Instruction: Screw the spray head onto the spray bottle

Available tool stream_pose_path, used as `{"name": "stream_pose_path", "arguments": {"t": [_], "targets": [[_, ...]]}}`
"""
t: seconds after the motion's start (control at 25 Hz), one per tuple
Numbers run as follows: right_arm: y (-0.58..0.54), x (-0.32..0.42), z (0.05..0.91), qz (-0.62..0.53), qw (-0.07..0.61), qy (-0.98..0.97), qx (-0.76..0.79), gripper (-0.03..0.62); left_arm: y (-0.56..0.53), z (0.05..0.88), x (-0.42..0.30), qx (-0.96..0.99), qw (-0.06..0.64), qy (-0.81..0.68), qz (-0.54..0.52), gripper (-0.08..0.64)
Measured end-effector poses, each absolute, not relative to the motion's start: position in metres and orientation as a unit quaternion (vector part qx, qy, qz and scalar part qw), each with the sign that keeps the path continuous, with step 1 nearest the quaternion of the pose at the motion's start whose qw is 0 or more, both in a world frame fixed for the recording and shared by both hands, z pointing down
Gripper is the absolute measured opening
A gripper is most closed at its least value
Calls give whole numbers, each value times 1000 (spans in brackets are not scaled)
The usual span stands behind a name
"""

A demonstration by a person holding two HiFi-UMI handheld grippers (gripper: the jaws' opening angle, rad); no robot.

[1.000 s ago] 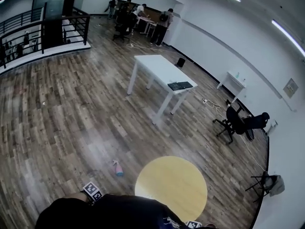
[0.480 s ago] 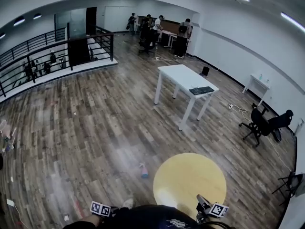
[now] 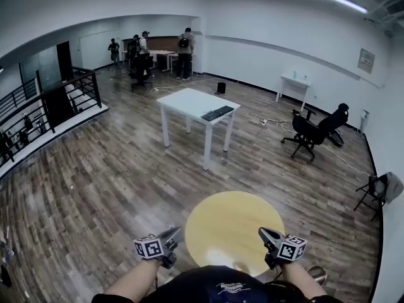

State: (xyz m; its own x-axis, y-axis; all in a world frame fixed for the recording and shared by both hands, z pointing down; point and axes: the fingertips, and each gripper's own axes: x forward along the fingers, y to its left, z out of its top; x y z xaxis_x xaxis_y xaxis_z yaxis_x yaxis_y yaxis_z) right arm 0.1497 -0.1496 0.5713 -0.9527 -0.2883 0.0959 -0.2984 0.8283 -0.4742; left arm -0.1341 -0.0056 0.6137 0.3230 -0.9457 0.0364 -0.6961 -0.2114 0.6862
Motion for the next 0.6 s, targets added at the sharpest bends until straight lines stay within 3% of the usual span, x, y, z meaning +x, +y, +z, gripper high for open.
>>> {"name": "stream_pose_path", "arguments": {"t": [0.28, 0.6], "targets": [[-150, 228, 560, 244, -9, -947, 210, 21, -63, 582, -45, 821, 293, -468, -143, 23], [-134, 258, 574, 251, -2, -944, 216, 21, -72, 595, 6, 831, 317, -439, -129, 23]]}}
